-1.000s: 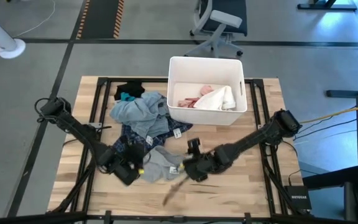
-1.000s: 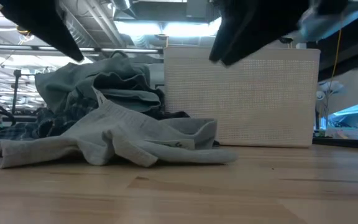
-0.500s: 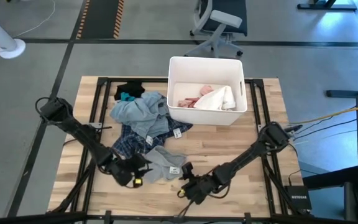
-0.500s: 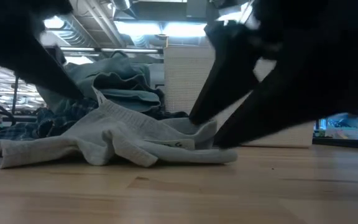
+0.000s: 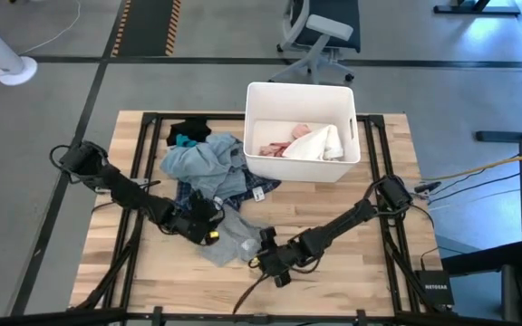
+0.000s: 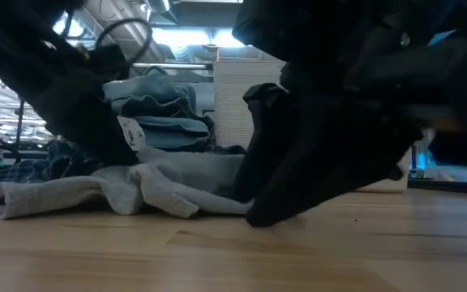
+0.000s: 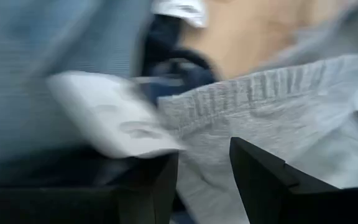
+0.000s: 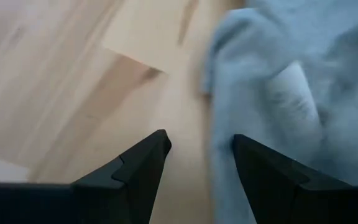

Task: Sort clothes
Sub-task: Put the gray boxer into the white laundry bin

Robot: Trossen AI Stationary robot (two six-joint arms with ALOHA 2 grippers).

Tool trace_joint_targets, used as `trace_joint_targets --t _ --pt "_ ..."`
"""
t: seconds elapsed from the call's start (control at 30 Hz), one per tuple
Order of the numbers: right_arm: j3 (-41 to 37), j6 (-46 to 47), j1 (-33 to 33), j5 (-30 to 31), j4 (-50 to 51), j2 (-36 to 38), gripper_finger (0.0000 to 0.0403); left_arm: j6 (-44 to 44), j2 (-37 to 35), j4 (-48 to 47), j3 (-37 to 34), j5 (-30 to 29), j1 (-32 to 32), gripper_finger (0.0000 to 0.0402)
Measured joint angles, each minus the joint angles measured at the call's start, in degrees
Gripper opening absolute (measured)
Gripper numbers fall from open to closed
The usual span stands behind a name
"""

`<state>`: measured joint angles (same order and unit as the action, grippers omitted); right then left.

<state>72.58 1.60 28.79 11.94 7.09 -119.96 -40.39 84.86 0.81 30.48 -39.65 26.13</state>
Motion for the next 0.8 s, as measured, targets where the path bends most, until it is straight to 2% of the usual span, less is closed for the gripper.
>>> trace_joint_targets --t 0.27,0.33,0.4,0.53,0.7,0.8 --pt "0.34 3.58 2.97 -6.44 0.47 0.10 0.0214 -0.39 0.00 1.08 -1.46 -1.97 -6.12 0.0141" --pt "1.17 1.67 3.13 -4.57 0.91 0.52 0.0214 2.19 -0.02 4.19 -1.50 -2.05 -7.31 0.0141" --pt "3.13 -1.92 3.20 0.40 0.25 0.89 0.0214 5.54 -0.09 8.10 -1.49 -2.04 -8.36 0.0141" --pt "5.79 -8.57 2.83 8.67 -5.05 0.66 0.0214 8.45 -0.13 9.14 -1.46 1.99 -9.40 0.0141" --pt "5.49 -10.75 1.04 10.60 -15.63 -4.73 0.0214 9.16 -0.13 8.24 -1.55 2.85 -8.72 0.0141" --pt "5.57 -10.88 0.30 10.60 -16.46 -6.73 0.0214 9.16 -0.13 7.71 -1.55 2.85 -8.43 0.0141"
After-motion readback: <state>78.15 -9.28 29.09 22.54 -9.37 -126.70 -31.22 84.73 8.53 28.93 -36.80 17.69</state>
